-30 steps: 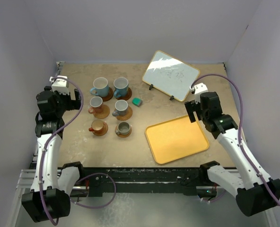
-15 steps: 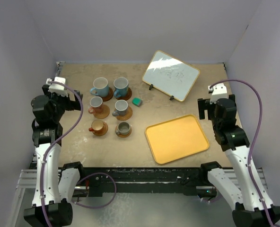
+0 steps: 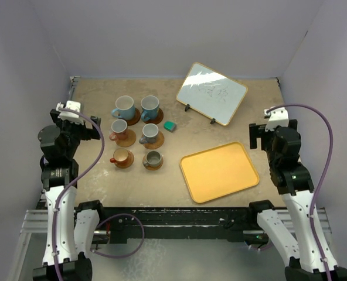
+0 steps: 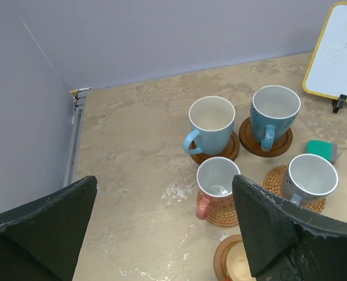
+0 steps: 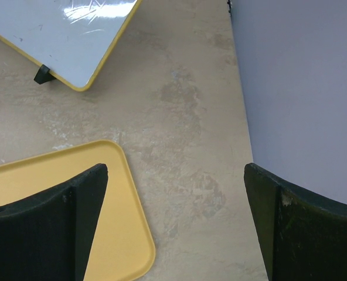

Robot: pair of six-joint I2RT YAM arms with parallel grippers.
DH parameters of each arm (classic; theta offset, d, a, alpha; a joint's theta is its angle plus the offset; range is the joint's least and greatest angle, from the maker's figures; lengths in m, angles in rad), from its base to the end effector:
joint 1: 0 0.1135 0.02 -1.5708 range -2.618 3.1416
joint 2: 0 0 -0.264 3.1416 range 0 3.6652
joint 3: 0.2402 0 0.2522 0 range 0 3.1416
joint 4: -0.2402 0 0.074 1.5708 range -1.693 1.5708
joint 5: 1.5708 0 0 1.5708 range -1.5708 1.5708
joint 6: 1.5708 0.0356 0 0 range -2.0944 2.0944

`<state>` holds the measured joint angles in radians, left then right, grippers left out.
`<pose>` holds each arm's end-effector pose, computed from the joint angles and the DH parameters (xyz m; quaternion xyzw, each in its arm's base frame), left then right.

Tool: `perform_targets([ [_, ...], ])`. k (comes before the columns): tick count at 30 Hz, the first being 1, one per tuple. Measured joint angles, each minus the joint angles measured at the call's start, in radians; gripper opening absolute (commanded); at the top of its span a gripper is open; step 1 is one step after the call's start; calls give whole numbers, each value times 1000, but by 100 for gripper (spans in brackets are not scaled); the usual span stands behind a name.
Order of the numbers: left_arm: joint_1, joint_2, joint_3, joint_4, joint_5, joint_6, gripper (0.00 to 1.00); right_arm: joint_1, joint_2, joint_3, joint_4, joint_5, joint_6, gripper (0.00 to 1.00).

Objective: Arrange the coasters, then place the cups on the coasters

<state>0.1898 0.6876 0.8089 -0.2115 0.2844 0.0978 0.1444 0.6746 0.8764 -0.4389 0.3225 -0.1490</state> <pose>0.1586 0.0203 0.3605 0.0619 0.7344 -0.0079 0.6758 0.1466 0.0099 0.3610 -0.0151 0.7818 -0.1276 0.6102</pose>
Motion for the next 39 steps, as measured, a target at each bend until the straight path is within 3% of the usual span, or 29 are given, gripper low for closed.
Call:
perform_targets([
  [39, 11, -34, -31, -24, -113, 44, 93, -14, -2, 0, -21, -55, -2, 100],
])
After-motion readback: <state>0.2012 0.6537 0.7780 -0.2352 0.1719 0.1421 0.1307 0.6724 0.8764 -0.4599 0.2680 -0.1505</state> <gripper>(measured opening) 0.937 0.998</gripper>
